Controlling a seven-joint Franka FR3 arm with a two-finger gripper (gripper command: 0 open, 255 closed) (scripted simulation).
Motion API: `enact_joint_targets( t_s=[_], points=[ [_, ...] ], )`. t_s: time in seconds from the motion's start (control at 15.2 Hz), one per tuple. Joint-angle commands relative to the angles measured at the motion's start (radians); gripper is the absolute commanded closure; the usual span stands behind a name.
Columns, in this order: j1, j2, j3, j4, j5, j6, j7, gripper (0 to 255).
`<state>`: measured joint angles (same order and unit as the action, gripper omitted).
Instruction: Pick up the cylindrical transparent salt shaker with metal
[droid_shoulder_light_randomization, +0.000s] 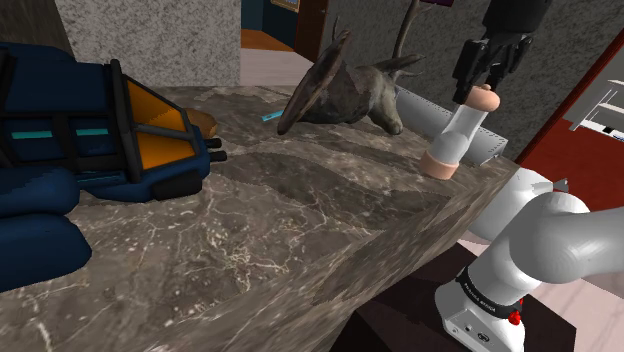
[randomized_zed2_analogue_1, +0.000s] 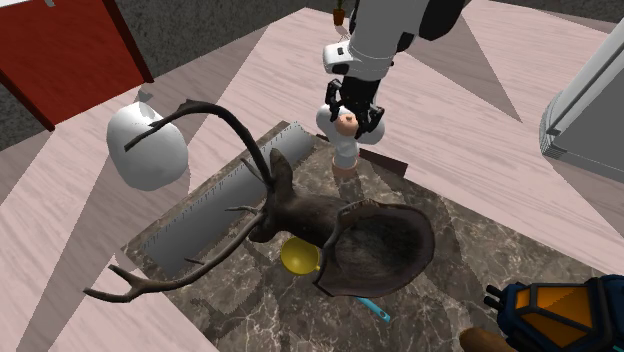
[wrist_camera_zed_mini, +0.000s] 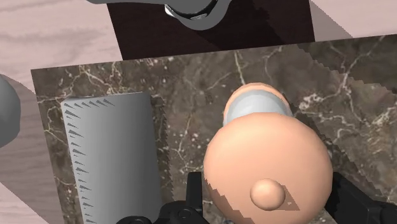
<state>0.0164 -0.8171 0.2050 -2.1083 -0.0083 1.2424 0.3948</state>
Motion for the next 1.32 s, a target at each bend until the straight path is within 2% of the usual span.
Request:
enact_joint_targets(
  t_s=[0.0,0.13,1.12,1.25],
  points=[
    [0.0,0.001,0.0,-0.003,0.0,0.0,0.0,255],
    [0.001,-0.001,0.003,-0.006,0.003,0.0,0.003,255],
    [-0.02,0.127,0.003,0.3,-0.02,-0.177,-0.01,255],
    [-0.02,0.129,0.003,0.304,-0.02,-0.179,-0.01,255]
  ],
)
